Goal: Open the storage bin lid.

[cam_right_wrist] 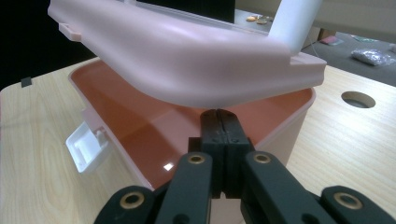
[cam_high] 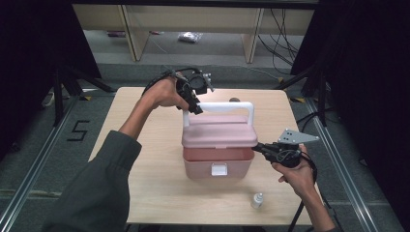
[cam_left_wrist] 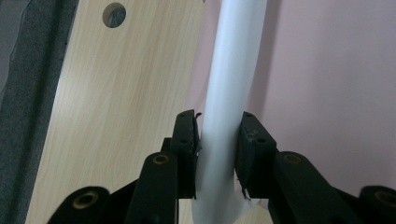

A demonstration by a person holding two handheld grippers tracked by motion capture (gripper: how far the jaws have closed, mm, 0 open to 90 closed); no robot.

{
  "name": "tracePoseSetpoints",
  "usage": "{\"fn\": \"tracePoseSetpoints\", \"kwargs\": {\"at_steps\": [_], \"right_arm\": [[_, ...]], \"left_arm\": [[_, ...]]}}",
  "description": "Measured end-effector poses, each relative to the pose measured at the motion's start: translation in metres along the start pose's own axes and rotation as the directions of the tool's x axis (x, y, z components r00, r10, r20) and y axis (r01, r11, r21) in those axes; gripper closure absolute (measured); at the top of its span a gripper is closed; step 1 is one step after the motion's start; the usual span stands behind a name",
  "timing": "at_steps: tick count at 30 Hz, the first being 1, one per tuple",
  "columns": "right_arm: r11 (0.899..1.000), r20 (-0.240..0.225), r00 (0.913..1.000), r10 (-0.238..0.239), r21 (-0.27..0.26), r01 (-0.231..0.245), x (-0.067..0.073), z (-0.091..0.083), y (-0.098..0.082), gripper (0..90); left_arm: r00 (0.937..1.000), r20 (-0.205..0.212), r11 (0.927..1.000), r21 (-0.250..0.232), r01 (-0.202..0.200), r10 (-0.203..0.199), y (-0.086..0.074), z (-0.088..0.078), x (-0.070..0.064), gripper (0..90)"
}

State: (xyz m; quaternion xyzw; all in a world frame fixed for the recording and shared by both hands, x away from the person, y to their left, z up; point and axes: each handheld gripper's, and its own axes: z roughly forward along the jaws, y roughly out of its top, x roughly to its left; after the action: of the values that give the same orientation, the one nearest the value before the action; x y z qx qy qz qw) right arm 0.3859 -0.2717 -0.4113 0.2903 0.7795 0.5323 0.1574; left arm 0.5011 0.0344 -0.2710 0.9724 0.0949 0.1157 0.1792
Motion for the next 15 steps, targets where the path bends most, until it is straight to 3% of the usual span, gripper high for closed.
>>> {"fn": "tracePoseSetpoints", "kwargs": {"at_steps": [1, 2, 4, 6, 7, 15], "right_arm": [[1.0, -0.002, 1.0, -0.006, -0.004, 0.006, -0.0005, 0.0005, 0.0002, 90.0], [1.0, -0.004, 0.9998, 0.018, 0.0, -0.018, 0.0012, 0.0002, 0.0002, 90.0], [1.0, -0.002, 1.0, -0.006, -0.008, 0.005, -0.001, 0.0001, 0.002, 90.0], [0.999, -0.001, 0.9996, 0.03, -0.026, -0.03, 0.0014, 0.0012, 0.0025, 90.0], [1.0, 0.002, 1.0, 0.001, -0.026, -0.001, -0.0003, 0.0017, 0.0032, 90.0], [1.0, -0.02, 0.9998, -0.004, -0.018, 0.004, -0.0014, 0.0021, 0.0032, 90.0]], "left_arm": [[1.0, 0.0, 1.0, 0.0, 0.0, 0.0, 0.0, 0.0, 0.0, 70.2], [1.0, 0.0, 1.0, 0.001, -0.001, 0.001, -0.0001, 0.0001, 0.0002, 70.2], [1.0, 0.003, 1.0, 0.003, 0.001, -0.001, -0.0003, 0.0007, 0.0004, 70.0], [1.0, 0.003, 1.0, 0.006, 0.002, -0.002, -0.0003, 0.0015, 0.0006, 70.1], [1.0, 0.006, 1.0, 0.006, 0.003, -0.003, -0.0003, 0.0015, 0.0009, 69.9], [0.9997, 0.019, 0.9998, 0.007, 0.017, -0.017, -0.0005, 0.0022, 0.003, 69.8]]}}
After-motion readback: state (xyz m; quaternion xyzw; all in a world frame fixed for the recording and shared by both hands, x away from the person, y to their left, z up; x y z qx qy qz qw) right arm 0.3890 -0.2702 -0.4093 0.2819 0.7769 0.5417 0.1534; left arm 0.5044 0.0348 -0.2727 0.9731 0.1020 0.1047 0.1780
